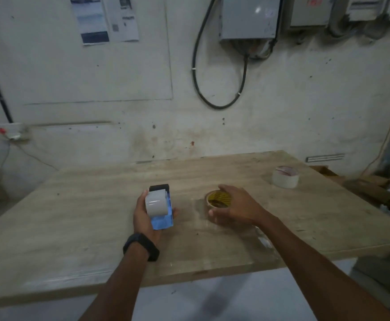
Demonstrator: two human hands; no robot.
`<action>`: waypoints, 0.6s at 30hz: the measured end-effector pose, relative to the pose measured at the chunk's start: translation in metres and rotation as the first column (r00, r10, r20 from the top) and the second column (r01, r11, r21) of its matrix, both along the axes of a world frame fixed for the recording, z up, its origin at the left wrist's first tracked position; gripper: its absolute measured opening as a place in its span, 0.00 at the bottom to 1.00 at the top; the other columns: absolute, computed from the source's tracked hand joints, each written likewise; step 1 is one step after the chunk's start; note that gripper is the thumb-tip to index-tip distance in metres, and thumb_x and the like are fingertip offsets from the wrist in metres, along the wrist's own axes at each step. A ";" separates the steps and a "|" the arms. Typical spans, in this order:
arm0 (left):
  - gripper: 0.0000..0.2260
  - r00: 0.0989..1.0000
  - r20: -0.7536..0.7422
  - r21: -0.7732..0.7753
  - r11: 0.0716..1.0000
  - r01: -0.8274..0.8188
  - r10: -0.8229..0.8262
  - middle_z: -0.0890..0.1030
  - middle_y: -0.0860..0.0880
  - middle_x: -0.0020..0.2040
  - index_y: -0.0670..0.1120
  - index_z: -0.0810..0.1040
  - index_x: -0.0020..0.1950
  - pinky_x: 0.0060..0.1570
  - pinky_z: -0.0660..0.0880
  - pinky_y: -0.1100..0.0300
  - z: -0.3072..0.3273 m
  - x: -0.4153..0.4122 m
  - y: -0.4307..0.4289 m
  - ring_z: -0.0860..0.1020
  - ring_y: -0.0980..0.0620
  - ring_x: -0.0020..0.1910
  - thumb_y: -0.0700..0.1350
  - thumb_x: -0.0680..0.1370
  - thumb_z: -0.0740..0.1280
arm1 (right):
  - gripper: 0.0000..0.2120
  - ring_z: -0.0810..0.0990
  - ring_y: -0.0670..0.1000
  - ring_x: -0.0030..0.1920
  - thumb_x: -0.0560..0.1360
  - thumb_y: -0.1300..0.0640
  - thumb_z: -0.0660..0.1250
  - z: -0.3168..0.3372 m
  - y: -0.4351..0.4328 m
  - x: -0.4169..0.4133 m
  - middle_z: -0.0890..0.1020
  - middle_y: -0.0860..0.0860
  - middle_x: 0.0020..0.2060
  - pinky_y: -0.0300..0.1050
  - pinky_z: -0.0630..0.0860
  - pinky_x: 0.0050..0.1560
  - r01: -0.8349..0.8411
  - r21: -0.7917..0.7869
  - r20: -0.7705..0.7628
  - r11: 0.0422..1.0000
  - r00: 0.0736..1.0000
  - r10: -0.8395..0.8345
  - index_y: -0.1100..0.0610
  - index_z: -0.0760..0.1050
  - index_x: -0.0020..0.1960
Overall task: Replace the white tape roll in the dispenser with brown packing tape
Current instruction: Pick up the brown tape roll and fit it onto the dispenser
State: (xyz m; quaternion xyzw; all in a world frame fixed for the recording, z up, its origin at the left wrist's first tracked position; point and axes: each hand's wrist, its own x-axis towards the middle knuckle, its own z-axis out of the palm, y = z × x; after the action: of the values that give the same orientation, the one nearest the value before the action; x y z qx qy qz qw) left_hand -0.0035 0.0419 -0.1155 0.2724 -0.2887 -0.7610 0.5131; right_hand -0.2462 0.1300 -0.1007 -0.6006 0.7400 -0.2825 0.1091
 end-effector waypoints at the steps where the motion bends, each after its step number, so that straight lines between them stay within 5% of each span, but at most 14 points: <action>1: 0.17 1.000 -0.006 0.004 1.000 -0.017 0.017 0.83 0.46 0.43 0.46 0.81 0.53 0.48 0.78 0.47 -0.001 0.001 -0.002 0.81 0.46 0.39 0.57 0.71 0.70 | 0.49 0.65 0.54 0.73 0.64 0.32 0.74 0.000 0.000 0.000 0.68 0.52 0.75 0.49 0.65 0.69 0.005 -0.005 0.001 1.000 1.000 -0.005 0.50 0.62 0.77; 5: 0.17 1.000 -0.009 0.009 1.000 -0.028 0.028 0.81 0.45 0.45 0.46 0.80 0.54 0.47 0.80 0.47 -0.006 0.001 -0.007 0.79 0.45 0.40 0.58 0.75 0.69 | 0.57 0.70 0.53 0.70 0.55 0.24 0.71 0.000 0.000 -0.002 0.73 0.51 0.71 0.50 0.70 0.68 0.022 -0.027 0.077 0.999 0.997 -0.020 0.49 0.62 0.77; 8: 0.15 1.000 -0.024 0.008 1.000 -0.001 0.001 0.81 0.45 0.43 0.46 0.80 0.51 0.48 0.78 0.47 -0.004 -0.001 -0.006 0.79 0.45 0.39 0.57 0.76 0.66 | 0.51 0.75 0.50 0.66 0.58 0.33 0.76 -0.003 0.004 -0.006 0.76 0.50 0.68 0.48 0.72 0.65 0.066 -0.171 0.327 0.983 0.945 -0.007 0.50 0.66 0.76; 10: 0.15 0.999 -0.037 -0.002 1.000 0.000 -0.001 0.81 0.45 0.43 0.46 0.80 0.50 0.49 0.77 0.46 -0.004 -0.001 -0.006 0.79 0.45 0.39 0.56 0.76 0.66 | 0.47 0.77 0.50 0.64 0.61 0.42 0.79 -0.006 0.006 -0.008 0.77 0.54 0.68 0.44 0.74 0.61 0.078 -0.282 0.641 0.956 0.757 0.128 0.54 0.67 0.75; 12: 0.15 0.999 -0.052 -0.007 1.000 0.001 -0.001 0.81 0.45 0.42 0.46 0.80 0.50 0.49 0.78 0.46 -0.006 -0.001 -0.006 0.79 0.46 0.40 0.57 0.75 0.67 | 0.45 0.78 0.53 0.63 0.62 0.50 0.80 -0.010 0.004 -0.006 0.77 0.61 0.67 0.45 0.74 0.60 0.091 -0.380 0.837 0.920 0.457 0.301 0.60 0.66 0.75; 15: 0.14 0.999 -0.040 -0.013 1.000 0.012 -0.012 0.82 0.45 0.41 0.46 0.80 0.50 0.43 0.81 0.49 -0.007 -0.002 -0.007 0.79 0.47 0.39 0.57 0.76 0.66 | 0.47 0.74 0.60 0.63 0.63 0.49 0.81 -0.015 -0.001 -0.001 0.72 0.68 0.69 0.52 0.70 0.62 0.088 -0.498 0.861 0.863 0.173 0.479 0.67 0.64 0.74; 18: 0.16 0.999 -0.032 -0.019 1.000 0.023 -0.024 0.82 0.45 0.43 0.46 0.80 0.52 0.44 0.82 0.49 -0.007 -0.002 -0.007 0.80 0.46 0.40 0.57 0.74 0.68 | 0.45 0.73 0.60 0.63 0.65 0.49 0.79 -0.011 -0.001 0.012 0.73 0.65 0.66 0.54 0.71 0.58 0.089 -0.564 0.826 0.821 0.069 0.560 0.69 0.64 0.73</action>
State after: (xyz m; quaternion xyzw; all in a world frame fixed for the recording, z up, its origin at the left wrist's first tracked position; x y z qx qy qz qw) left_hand -0.0054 0.0351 -0.1223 0.2519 -0.2906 -0.7685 0.5113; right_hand -0.2338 0.1289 -0.1116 -0.3805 0.2654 -0.7542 0.4646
